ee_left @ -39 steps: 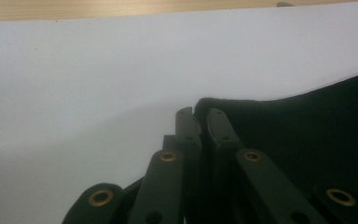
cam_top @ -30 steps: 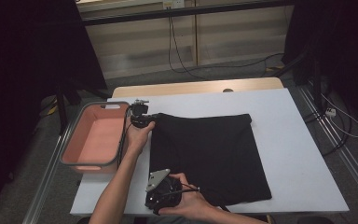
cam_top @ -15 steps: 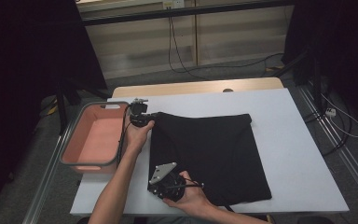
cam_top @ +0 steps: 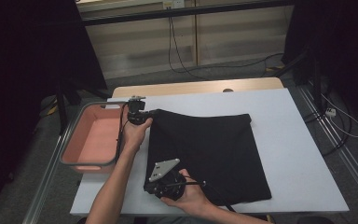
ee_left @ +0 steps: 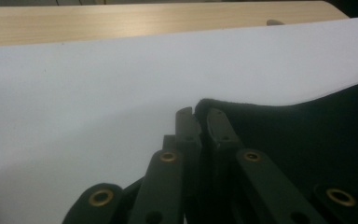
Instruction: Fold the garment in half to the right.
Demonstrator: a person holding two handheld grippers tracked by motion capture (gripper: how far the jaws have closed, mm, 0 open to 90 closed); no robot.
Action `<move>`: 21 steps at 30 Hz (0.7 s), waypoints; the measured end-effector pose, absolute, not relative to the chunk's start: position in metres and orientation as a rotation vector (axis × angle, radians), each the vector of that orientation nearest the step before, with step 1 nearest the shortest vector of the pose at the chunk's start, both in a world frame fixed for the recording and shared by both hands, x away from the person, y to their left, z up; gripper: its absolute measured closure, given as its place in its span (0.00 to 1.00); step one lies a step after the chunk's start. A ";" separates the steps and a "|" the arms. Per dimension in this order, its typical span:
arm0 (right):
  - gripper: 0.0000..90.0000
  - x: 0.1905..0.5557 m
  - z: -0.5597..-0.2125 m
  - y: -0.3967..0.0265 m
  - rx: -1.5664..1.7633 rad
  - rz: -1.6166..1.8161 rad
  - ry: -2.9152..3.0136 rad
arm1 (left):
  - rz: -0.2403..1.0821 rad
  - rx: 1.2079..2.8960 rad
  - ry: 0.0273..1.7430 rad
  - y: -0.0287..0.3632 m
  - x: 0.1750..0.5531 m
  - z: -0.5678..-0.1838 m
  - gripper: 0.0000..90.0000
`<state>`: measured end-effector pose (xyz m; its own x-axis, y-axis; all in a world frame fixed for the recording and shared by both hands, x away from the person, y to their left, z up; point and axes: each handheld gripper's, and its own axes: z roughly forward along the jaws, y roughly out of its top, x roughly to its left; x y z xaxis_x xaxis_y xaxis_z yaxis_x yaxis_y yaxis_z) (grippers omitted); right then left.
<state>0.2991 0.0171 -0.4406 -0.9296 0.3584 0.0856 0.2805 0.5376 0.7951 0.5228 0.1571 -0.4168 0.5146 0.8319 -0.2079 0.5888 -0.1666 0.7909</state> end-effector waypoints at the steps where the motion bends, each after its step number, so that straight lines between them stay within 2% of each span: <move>1: 0.97 0.299 -0.439 0.017 0.552 1.369 2.671 | 0.345 1.859 1.175 0.157 0.523 -0.416 0.95; 21: 0.97 0.298 -0.413 0.017 0.503 1.515 2.601 | 0.386 1.803 1.181 0.177 0.518 -0.395 0.95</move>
